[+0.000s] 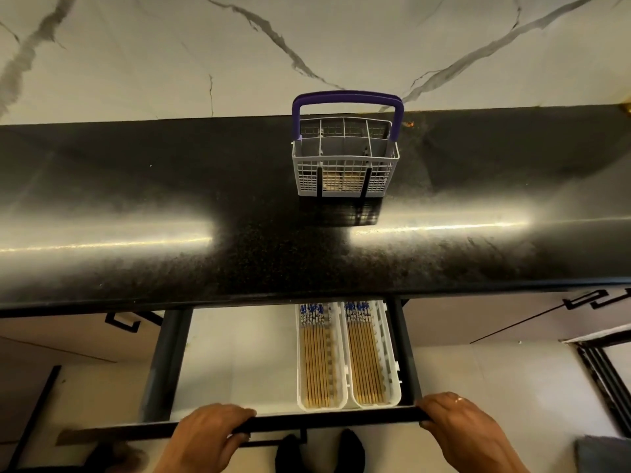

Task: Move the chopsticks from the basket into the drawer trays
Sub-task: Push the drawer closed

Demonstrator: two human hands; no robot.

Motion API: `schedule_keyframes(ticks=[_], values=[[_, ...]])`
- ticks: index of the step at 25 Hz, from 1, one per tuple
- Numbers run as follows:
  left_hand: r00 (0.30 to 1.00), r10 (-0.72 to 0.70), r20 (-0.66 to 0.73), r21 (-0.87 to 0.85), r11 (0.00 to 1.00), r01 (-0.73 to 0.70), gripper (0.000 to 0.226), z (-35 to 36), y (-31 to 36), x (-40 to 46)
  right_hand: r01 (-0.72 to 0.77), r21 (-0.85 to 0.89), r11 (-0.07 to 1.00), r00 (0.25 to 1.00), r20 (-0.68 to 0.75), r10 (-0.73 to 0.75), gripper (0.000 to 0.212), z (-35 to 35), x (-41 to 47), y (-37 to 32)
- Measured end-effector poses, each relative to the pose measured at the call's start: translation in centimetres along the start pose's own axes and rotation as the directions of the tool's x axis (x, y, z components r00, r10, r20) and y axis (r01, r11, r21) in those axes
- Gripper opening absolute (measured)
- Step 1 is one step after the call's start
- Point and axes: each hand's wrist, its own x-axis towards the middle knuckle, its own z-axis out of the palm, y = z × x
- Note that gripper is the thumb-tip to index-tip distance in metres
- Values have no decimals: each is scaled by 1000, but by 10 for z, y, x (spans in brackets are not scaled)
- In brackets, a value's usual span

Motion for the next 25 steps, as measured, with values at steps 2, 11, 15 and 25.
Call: schedule_keyframes(ticks=[2,11,15,25], values=[[997,23,-68,18,1000,-22,41,-10,0,17,-3,-1,1000,995,-99,2,32,-12,14,-3],[913,46,-404,327,940,98,78,-56,-10,89,-118,-293,949,884,-466,-34,51,-36,88,14],[915,58,-400,448,883,141,111,-80,-20,123,-126,-277,952,874,-486,-26,72,-60,120,20],[926,4,-377,406,899,162,109,-82,-29,154,-142,-235,962,864,-504,4,86,-64,154,20]])
